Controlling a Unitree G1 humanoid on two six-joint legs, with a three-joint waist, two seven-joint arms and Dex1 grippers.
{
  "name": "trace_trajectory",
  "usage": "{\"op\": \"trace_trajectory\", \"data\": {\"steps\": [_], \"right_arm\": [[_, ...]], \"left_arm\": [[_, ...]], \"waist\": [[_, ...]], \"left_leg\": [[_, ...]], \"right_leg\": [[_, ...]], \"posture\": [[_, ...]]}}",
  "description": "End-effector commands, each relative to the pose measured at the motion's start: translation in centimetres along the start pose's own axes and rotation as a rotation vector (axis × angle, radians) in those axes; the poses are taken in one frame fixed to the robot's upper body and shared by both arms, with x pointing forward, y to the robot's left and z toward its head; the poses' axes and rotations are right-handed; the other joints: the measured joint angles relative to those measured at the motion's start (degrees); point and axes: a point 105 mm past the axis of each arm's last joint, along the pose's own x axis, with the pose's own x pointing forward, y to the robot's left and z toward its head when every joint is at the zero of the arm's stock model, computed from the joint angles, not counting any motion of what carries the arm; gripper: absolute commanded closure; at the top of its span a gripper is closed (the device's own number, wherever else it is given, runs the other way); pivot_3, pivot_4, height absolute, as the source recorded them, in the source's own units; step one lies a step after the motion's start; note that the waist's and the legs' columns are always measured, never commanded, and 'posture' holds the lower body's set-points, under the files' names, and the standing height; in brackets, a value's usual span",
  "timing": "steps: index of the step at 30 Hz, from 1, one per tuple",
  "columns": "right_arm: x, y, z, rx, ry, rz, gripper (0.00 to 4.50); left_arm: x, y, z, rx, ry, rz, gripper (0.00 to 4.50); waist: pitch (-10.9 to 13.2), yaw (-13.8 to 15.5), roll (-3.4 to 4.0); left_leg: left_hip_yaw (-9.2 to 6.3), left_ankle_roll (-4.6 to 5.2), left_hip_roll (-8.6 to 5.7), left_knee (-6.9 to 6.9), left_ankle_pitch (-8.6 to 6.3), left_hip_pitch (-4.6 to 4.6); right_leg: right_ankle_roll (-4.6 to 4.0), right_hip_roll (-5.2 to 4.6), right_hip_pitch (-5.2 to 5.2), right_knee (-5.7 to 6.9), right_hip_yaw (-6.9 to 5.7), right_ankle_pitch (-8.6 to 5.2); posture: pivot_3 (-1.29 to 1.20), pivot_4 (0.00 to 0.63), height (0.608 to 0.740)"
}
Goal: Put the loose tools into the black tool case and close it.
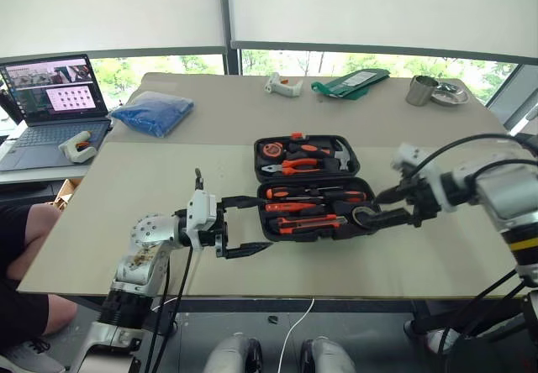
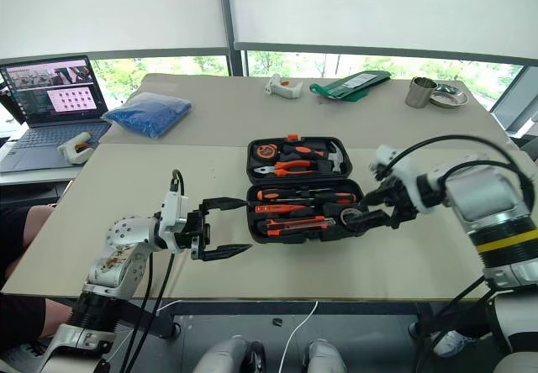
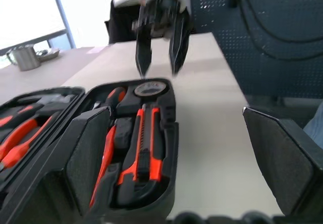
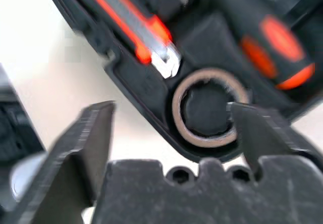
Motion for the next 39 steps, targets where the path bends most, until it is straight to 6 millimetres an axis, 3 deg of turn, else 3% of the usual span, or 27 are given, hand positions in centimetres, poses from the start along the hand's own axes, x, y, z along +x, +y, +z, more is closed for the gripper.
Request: {"op": "trace_trajectory", "data": {"steps": [1, 4, 5, 13, 18, 24, 34, 36, 39], "right_arm": [[-1.9, -2.8, 0.5, -0.046, -0.135, -0.229, 0.46], [-1.8, -5.5, 0.2, -0.189, -0.129, -0.487, 1.21], [-1.5, -6.0, 0.3, -0.228, -0.14, -0.537, 1.61], [2.6, -7.6, 0.8, -0.373, -0.193, -0.665, 4.36], [4.4, -8.7, 0.5, -0.351, -0.144, -0.654, 4.46], [4.3, -9.9, 2.0, -0.401, -0.091, -0.733, 4.46], [7.4, -8.8, 2.2, -0.36, -0.071, -0.558, 4.46], [8.1, -8.2, 1.5, -0.297, -0.047, -0.468, 4.46], [8.2, -6.4, 2.0, -0.254, -0.096, -0.306, 4.46]], "left_arm": [[-0.3, 4.0, -0.6, -0.006, 0.077, 0.245, 0.26], [-0.7, 7.2, -1.5, -0.074, 0.127, 0.452, 1.01], [-0.7, 7.8, -1.8, -0.09, 0.143, 0.492, 1.48], [0.5, 10.5, -4.4, -0.142, 0.305, 0.634, 4.4], [1.4, 9.5, -5.1, -0.197, 0.333, 0.57, 4.48], [2.5, 8.8, -5.2, -0.193, 0.344, 0.502, 4.48], [3.5, 8.3, -5.6, -0.204, 0.347, 0.457, 4.48], [3.7, 8.1, -5.8, -0.202, 0.356, 0.434, 4.48], [3.8, 8.3, -5.3, -0.187, 0.35, 0.403, 4.48]], "waist": [[0.0, 0.12, -0.01], [0.01, 0.23, -0.02], [0.01, 0.13, -0.02], [0.02, -0.4, -0.04], [0.02, -1.0, -0.04], [0.02, -1.62, -0.03], [0.01, -1.51, -0.03], [0.01, -1.55, -0.03], [0.01, -1.55, -0.03]], "left_leg": [[0.0, 0.0, 0.0, 0.0, 0.0, 0.0], [-0.03, -0.02, -0.02, 0.02, 0.01, 0.07], [0.01, -0.04, -0.02, 0.01, 0.03, 0.04], [0.29, 0.19, 0.01, -0.08, 0.32, 0.08], [0.48, 0.02, 0.01, -0.15, 0.27, 0.2], [0.48, -0.05, 0.04, -0.17, 0.3, 0.21], [0.51, -0.08, -0.03, -0.18, 0.31, 0.23], [0.52, -0.08, -0.02, -0.18, 0.31, 0.24], [0.52, -0.07, 0.01, -0.19, 0.31, 0.25]], "right_leg": [[0.04, 0.0, -0.02, -0.01, 0.02, 0.02], [0.11, -0.02, 0.01, 0.02, 0.02, 0.05], [0.15, 0.0, 0.04, 0.03, 0.07, 0.07], [0.15, 0.58, 0.04, 0.2, 0.01, 0.04], [0.54, 0.59, 0.07, 0.19, 0.13, -0.18], [0.16, 0.4, 0.02, 0.24, 0.15, 0.05], [0.11, 0.23, 0.06, 0.3, 0.09, 0.04], [0.12, 0.31, 0.06, 0.3, 0.09, 0.05], [0.11, 0.45, 0.05, 0.34, 0.09, 0.04]], "posture": [[0.0, 0.15, 0.74], [0.0, 0.15, 0.74], [0.0, 0.15, 0.74], [0.0, 0.15, 0.74], [0.0, 0.15, 0.74], [0.0, 0.15, 0.74], [0.0, 0.15, 0.74], [0.0, 0.15, 0.74], [0.0, 0.15, 0.74]]}}
